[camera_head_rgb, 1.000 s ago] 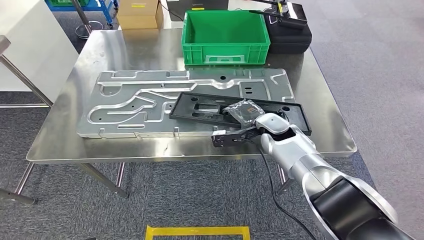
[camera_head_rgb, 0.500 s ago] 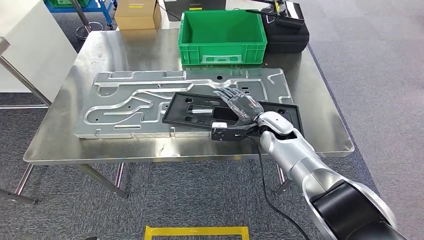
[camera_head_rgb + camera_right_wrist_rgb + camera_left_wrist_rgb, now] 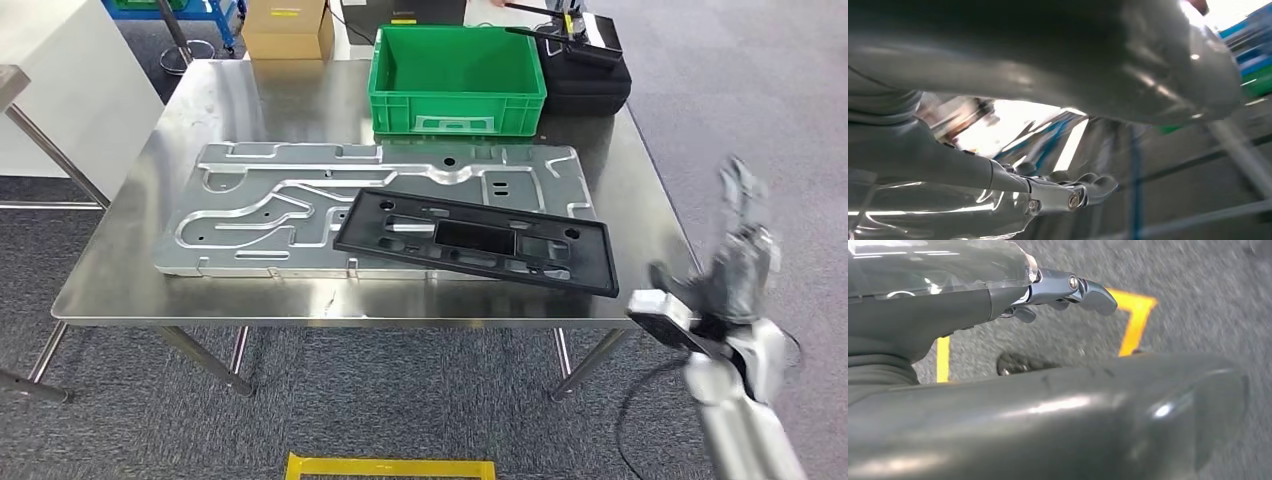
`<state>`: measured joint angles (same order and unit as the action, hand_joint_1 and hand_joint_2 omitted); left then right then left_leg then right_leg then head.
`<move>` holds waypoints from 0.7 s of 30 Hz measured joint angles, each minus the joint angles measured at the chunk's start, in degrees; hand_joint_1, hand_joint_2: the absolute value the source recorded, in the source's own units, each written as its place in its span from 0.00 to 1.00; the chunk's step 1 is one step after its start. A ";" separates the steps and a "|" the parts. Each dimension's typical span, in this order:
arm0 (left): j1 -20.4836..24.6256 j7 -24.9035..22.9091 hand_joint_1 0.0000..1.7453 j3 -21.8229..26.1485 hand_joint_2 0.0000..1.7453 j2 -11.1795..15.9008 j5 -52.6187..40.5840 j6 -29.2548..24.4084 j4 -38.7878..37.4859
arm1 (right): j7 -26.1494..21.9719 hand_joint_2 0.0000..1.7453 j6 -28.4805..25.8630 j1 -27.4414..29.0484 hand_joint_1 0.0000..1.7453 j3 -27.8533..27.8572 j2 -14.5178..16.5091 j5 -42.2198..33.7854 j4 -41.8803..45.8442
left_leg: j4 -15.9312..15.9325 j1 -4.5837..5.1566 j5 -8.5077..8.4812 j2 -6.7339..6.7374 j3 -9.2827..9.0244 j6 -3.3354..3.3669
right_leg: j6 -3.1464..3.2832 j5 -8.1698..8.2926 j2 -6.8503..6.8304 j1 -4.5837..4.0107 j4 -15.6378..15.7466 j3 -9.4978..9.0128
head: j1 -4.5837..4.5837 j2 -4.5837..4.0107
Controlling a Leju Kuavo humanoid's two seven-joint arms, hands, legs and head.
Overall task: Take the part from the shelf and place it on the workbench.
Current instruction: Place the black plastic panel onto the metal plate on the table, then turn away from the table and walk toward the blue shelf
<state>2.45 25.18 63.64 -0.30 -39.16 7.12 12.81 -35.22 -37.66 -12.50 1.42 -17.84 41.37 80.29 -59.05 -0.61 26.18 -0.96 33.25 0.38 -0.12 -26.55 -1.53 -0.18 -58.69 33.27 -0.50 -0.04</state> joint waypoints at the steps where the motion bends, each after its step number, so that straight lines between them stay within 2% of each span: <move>1: -0.31 -0.05 0.00 0.46 0.00 -0.14 0.32 -0.19 0.00 | -0.79 0.00 0.72 4.46 0.00 4.95 -0.44 -0.96 2.54 | 0.37 -0.06 -0.22 -0.01 -0.18 0.28 | -0.32 -0.21 0.13 0.13 -0.01 -0.16 | -0.01 0.00; 2: -0.53 -0.08 0.00 0.95 0.00 -0.30 0.63 -0.39 0.00 | -1.72 0.00 2.17 8.42 0.00 10.18 -0.63 -1.43 4.59 | 0.77 -0.14 -0.44 0.06 -0.33 0.60 | -0.61 -1.04 0.45 0.26 -0.51 -0.05 | -0.02 0.00; 3: -0.65 -0.10 0.00 1.42 0.00 -0.47 0.93 -0.58 0.00 | -2.63 0.00 4.34 11.70 0.00 15.42 -0.61 -1.25 6.08 | 1.20 -0.25 -0.72 0.19 -0.39 0.92 | -0.89 -2.62 0.87 0.34 -2.15 0.54 | -0.05 0.00; 6: -0.57 -0.28 0.00 2.65 0.00 -0.98 1.33 -0.84 0.00 | -4.31 0.00 12.12 18.58 0.00 30.21 0.92 2.39 7.96 | 1.45 -0.17 -1.21 0.52 0.23 1.45 | -1.55 -8.95 1.55 0.71 -11.92 4.23 | -0.06 0.00; 7: -0.54 -0.33 0.00 2.99 0.00 -1.16 1.33 -0.88 0.00 | -4.42 0.00 14.43 20.00 0.00 34.32 1.80 4.40 7.92 | 1.38 -0.13 -1.36 0.60 0.54 1.45 | -1.77 -9.74 1.54 0.88 -14.03 4.79 | -0.07 0.00; 8: -0.50 -0.34 0.00 3.28 0.00 -1.33 1.34 -0.91 0.00 | -4.43 0.00 16.24 20.89 0.00 37.80 2.70 6.63 7.32 | 1.28 -0.12 -1.53 0.69 0.87 1.39 | -1.97 -9.43 1.53 1.09 -14.14 4.34 | -0.05 0.00; 9: -0.46 -0.35 0.00 3.56 0.00 -1.52 1.35 -0.93 0.00 | -4.42 0.00 17.80 21.29 0.00 41.25 3.61 9.06 5.91 | 1.11 -0.13 -1.71 0.78 1.23 1.25 | -2.13 -8.20 1.49 1.32 -12.04 2.74 | -0.06 0.00; 11: -0.29 -0.34 0.00 4.06 0.00 -1.86 1.36 -0.93 0.00 | -4.39 0.00 19.00 21.24 0.00 47.39 5.23 12.51 1.38 | 0.65 -0.12 -2.07 0.87 1.91 0.84 | -2.25 -5.50 1.41 1.69 -4.21 -2.45 | -0.04 0.00; 12: -0.22 -0.33 0.00 4.28 0.00 -2.04 1.35 -0.93 0.00 | -4.27 0.00 18.74 21.25 0.00 49.89 5.96 13.56 -1.30 | 0.50 -0.09 -2.25 0.84 2.06 0.56 | -2.09 -4.50 1.45 1.66 -1.18 -4.36 | -0.03 0.00; 13: -0.15 -0.31 0.00 4.47 0.00 -2.17 1.34 -0.92 0.00 | -4.17 0.00 18.14 21.08 0.00 51.85 6.62 14.63 -4.08 | 0.36 -0.05 -2.44 0.82 2.10 0.20 | -1.84 -4.14 1.51 1.56 0.61 -5.36 | -0.01 0.00; 16: 0.02 -0.22 0.00 4.93 0.00 -2.37 1.19 -0.80 0.00 | -2.48 0.00 16.80 19.04 0.00 57.53 8.57 20.75 -15.22 | 0.39 -0.14 -3.02 0.88 2.14 -1.11 | -0.60 -3.28 1.71 1.19 1.20 -4.85 | 0.02 0.00; 17: 0.06 -0.21 0.00 5.05 0.00 -2.40 1.04 -0.69 0.00 | -0.79 0.00 16.87 18.13 0.00 59.53 9.17 23.30 -19.85 | -0.07 -0.22 -2.26 0.89 2.45 -1.47 | -0.05 -2.80 1.67 1.22 1.23 -4.44 | 0.03 0.00; 18: 0.05 -0.19 0.00 5.13 0.00 -2.46 0.81 -0.56 0.00 | 1.35 0.00 17.06 17.40 0.00 61.20 9.76 25.55 -24.40 | -1.41 -0.28 -0.49 0.89 2.99 -1.73 | 0.47 -2.27 1.56 1.31 1.33 -3.93 | 0.08 0.00; 19: 0.02 -0.18 0.00 5.20 0.00 -2.53 0.50 -0.45 0.00 | 3.52 0.00 17.23 16.75 0.00 62.57 10.30 27.42 -28.95 | -3.78 -0.34 2.19 0.89 3.77 -1.90 | 0.88 -1.73 1.47 1.36 1.36 -3.32 | 0.14 0.00; 21: -0.05 -0.26 0.00 5.23 0.00 -2.69 -0.29 -0.26 0.00 | 7.24 0.00 17.44 15.59 0.00 64.60 11.61 30.09 -37.58 | -10.71 -0.32 7.66 0.88 5.36 -2.12 | 1.37 -0.64 1.45 1.14 1.29 -1.88 | 0.27 0.00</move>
<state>2.40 24.92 68.87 -2.99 -39.45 6.86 12.81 -27.99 -20.22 3.09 66.02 -6.24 71.47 42.71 -69.76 -0.93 33.84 -0.08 38.62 -1.74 1.25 -27.19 -0.08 0.96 -57.40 31.39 -0.23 -0.04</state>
